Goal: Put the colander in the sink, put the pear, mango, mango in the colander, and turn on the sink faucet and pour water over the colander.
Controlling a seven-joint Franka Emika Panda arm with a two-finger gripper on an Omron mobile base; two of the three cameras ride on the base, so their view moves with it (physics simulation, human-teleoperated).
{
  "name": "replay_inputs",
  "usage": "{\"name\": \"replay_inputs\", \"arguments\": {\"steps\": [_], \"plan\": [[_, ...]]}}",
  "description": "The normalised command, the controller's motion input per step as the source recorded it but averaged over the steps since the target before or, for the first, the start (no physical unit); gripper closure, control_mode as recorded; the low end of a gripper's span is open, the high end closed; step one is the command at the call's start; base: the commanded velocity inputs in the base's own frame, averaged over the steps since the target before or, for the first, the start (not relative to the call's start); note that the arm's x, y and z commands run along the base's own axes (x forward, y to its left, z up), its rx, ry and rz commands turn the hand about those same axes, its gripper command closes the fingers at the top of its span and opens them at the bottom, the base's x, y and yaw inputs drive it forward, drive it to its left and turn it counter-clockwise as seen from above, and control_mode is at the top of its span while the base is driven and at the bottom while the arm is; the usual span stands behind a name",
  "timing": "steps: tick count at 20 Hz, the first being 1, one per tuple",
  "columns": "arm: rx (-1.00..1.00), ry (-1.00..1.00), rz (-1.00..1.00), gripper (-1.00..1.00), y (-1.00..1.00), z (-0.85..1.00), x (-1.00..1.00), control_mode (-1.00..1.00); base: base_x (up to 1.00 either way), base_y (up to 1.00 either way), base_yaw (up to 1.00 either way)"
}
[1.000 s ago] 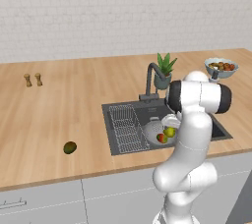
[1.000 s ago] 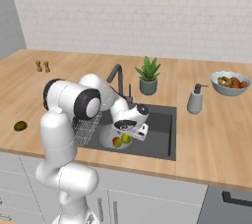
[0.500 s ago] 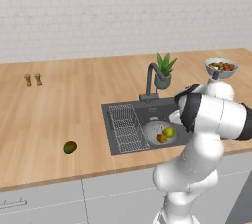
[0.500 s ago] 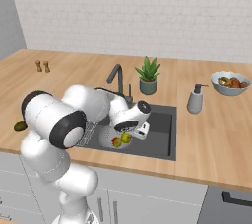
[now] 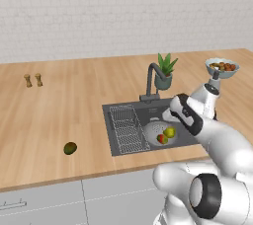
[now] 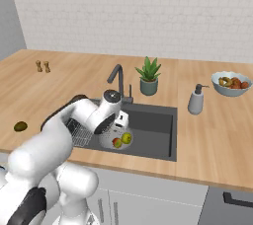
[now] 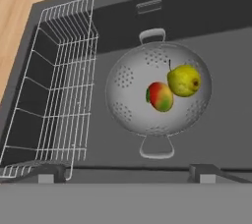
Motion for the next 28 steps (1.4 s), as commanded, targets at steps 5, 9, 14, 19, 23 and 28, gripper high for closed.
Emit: {"name": "replay_inputs", "arguments": {"steps": [5,9,14,19,23,28], "plan": [[-0.11,0.00,0.03,-1.00,0.99,0.71,-0.49,-1.00,0.00,0.00,0.00],[-0.06,0.00,0.05,-1.00,1.00,0.47,-0.22,-1.00,0.00,0.00,0.00],[-0.02,0.00,0.00,-1.00,0.97,0.06,0.00,-1.00,0.00,0.00,0.00],[0.00,0.01,0.00,-1.00,0.89,0.01,0.13,-1.00,0.00,0.00,0.00],[0.00,0.02,0.00,-1.00,0.86,0.00,0.27,-1.00,0.00,0.00,0.00],[0.00,0.06,0.00,-1.00,0.77,0.00,0.57,-1.00,0.00,0.00,0.00]]}}
